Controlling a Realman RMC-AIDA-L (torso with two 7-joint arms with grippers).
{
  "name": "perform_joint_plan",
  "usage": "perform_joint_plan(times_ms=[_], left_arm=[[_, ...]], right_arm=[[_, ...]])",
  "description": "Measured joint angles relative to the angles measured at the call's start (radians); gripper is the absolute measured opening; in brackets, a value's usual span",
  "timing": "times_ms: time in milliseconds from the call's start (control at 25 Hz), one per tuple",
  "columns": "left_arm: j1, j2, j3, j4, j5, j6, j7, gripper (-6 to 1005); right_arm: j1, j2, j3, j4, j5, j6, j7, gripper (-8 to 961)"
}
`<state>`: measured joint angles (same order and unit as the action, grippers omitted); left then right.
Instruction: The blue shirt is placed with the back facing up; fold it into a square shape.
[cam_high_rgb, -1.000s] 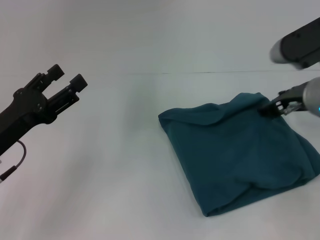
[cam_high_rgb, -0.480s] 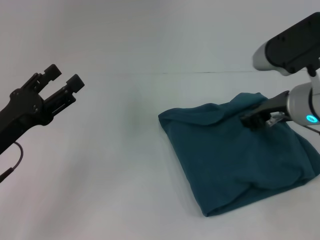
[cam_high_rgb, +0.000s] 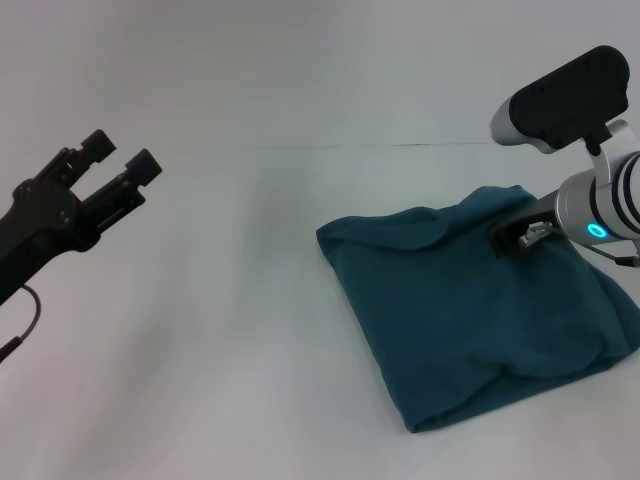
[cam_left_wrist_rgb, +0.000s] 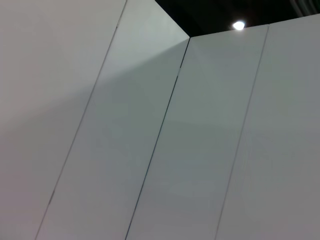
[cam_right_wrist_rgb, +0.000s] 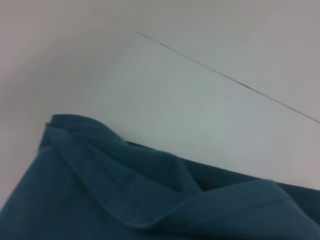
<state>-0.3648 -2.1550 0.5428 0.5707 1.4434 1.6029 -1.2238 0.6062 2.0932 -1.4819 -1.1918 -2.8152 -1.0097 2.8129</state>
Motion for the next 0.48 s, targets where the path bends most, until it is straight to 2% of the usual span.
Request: perform_joint_plan(times_ms=[200, 480], left_arm=[[0.003, 0.001, -0.014, 0.003, 0.000, 0.000, -0.003, 888], [0.000, 0.001, -0.014, 0.003, 0.000, 0.000, -0.003, 888]], right_arm=[[0.033, -0.003, 0.056, 0.085, -0.007, 0.051, -0.025, 35], [0.026, -0.005, 0.144, 0.113, -0.010, 0.061, -0.078, 30]])
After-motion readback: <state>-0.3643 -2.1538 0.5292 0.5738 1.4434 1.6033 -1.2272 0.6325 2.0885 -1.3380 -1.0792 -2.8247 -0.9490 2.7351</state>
